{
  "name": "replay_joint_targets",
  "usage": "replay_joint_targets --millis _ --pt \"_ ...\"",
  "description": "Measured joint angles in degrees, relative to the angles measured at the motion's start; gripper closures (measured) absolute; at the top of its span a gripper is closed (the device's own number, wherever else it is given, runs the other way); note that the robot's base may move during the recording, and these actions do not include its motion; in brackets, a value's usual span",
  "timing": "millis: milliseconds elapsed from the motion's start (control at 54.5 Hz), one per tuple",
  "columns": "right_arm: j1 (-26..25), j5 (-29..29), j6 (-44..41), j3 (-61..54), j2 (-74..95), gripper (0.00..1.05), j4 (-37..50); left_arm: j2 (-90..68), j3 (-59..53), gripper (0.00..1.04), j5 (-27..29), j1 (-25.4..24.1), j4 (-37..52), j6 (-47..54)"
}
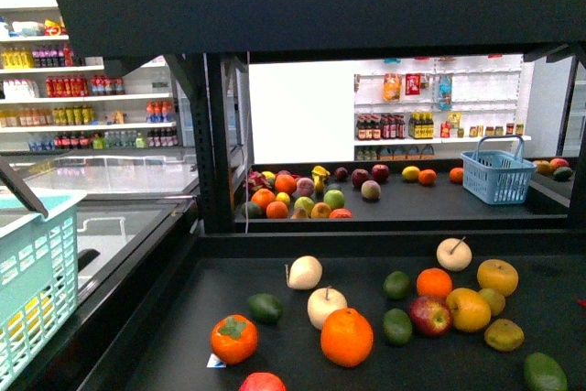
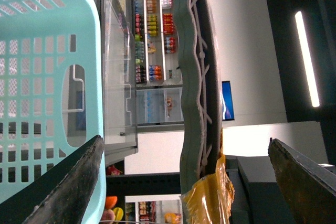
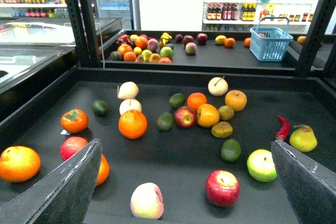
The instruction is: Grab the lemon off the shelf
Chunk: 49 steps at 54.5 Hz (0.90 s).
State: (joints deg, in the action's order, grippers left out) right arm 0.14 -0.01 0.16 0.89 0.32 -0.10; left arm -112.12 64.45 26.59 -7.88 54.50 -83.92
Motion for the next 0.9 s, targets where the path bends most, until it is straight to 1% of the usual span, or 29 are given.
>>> replay_joint_targets --millis 184,275,349,404,441,496,514,588,606,643,698,790,845,863,900 --pt "0.0 0.0 0.0 0.0 0.0 0.07 0.0 5.7 -2.7 0.08 0.2 -0.6 -6.9 5.1" --pt "0.0 0.0 0.0 0.0 0.0 0.07 0.0 9.4 -3.8 0.08 0.5 -0.2 -11.4 11.6" --pt "0.0 0.0 0.0 0.0 0.0 0.07 0.0 13.1 -5.1 0.08 1.2 0.8 -12.4 19.7" --pt "0.0 0.0 0.0 0.0 0.0 0.07 0.0 16.8 -6.1 0.08 0.3 2.5 -11.7 29.2" --pt "0.0 0.0 0.0 0.0 0.0 0.07 0.0 19.4 -7.4 0.08 -0.2 4.0 -9.6 36.7" --pt "0.0 0.0 0.0 0.0 0.0 0.07 0.0 23.7 -10.0 0.08 -2.2 6.5 -7.2 49.4" --pt "0.0 0.0 0.0 0.0 0.0 0.07 0.0 24.4 -10.5 0.08 -2.6 6.9 -7.1 51.3" --pt "0.0 0.0 0.0 0.0 0.0 0.07 0.0 30.0 -15.1 0.08 -5.8 10.2 -6.6 65.5" --pt "0.0 0.0 0.0 0.0 0.0 0.07 0.0 30.7 -15.8 0.08 -6.2 10.6 -6.7 67.1" --pt "0.0 0.0 0.0 0.0 0.0 0.07 0.0 33.8 -18.9 0.08 -7.6 12.2 -7.7 73.6" --pt "0.0 0.0 0.0 0.0 0.0 0.07 0.0 37.6 -23.7 0.08 -8.7 14.1 -7.8 80.1" --pt "0.0 0.0 0.0 0.0 0.0 0.07 0.0 43.3 -30.2 0.08 -8.9 16.5 -8.4 84.6" --pt "0.0 0.0 0.0 0.0 0.0 0.07 0.0 48.4 -32.4 0.17 -14.2 17.0 -16.6 84.5" --pt "0.0 0.0 0.0 0.0 0.0 0.07 0.0 49.3 -33.0 0.19 -14.8 17.2 -18.0 84.4" --pt "0.0 0.0 0.0 0.0 0.0 0.07 0.0 53.3 -35.9 0.26 -15.5 17.8 -22.1 84.3"
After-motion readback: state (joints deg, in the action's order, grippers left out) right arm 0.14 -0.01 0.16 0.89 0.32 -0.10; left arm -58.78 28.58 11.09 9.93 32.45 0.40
